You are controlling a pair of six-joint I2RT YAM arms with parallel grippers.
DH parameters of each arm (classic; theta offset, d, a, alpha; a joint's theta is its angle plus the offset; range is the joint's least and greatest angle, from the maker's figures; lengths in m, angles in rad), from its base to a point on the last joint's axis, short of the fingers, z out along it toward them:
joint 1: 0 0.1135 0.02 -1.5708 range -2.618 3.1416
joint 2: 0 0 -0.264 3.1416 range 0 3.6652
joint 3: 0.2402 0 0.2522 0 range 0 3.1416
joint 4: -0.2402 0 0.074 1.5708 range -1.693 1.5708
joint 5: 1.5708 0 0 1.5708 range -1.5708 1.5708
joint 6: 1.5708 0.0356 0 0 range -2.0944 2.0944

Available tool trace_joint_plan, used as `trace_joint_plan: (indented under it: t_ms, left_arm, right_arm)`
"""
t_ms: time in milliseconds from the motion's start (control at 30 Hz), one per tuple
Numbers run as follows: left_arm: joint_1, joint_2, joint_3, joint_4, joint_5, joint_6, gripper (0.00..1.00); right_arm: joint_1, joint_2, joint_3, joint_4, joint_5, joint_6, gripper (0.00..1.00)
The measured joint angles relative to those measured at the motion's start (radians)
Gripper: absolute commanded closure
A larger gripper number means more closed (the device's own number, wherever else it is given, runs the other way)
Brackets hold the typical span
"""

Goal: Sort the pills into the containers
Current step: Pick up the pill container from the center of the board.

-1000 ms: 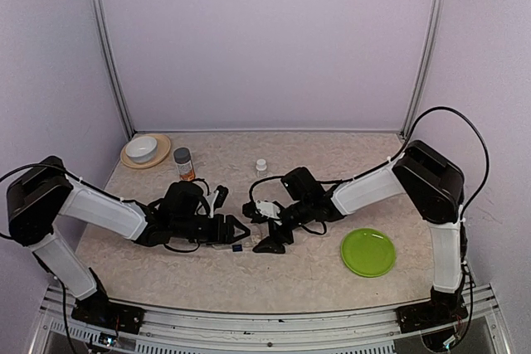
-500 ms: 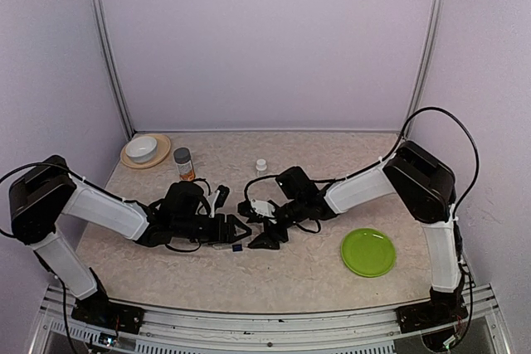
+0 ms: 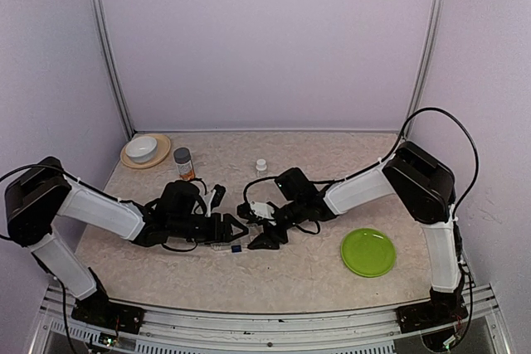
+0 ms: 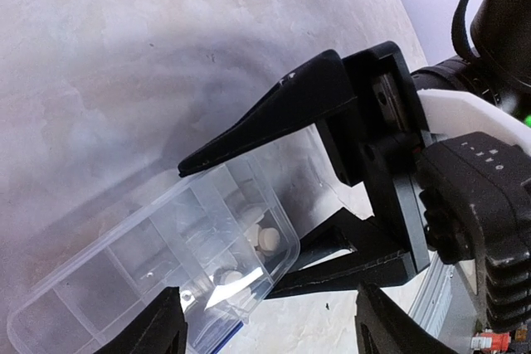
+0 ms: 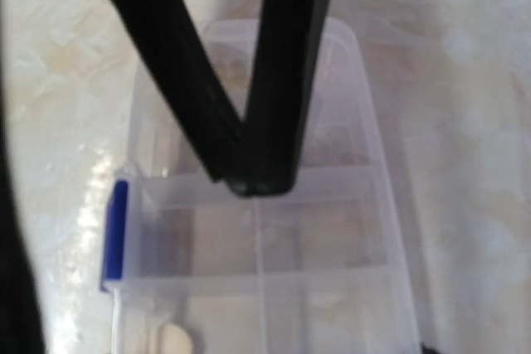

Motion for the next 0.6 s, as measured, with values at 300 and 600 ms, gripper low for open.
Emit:
trace_joint_plan:
  t_ms: [300,600]
  left_arm:
    - [0.019,-0.101,-0.015,-0.047,-0.018,0.023,0.11]
    - [0.032,-0.285,-0.082,-0.078,-0.137,0.114,0.01]
  right_arm:
    - [0.005,-0.007,-0.020,0.023,0.000,0.018,0.49]
    - [-0.006,-0.090,-0.108,0.058,0.007,0.140,0.50]
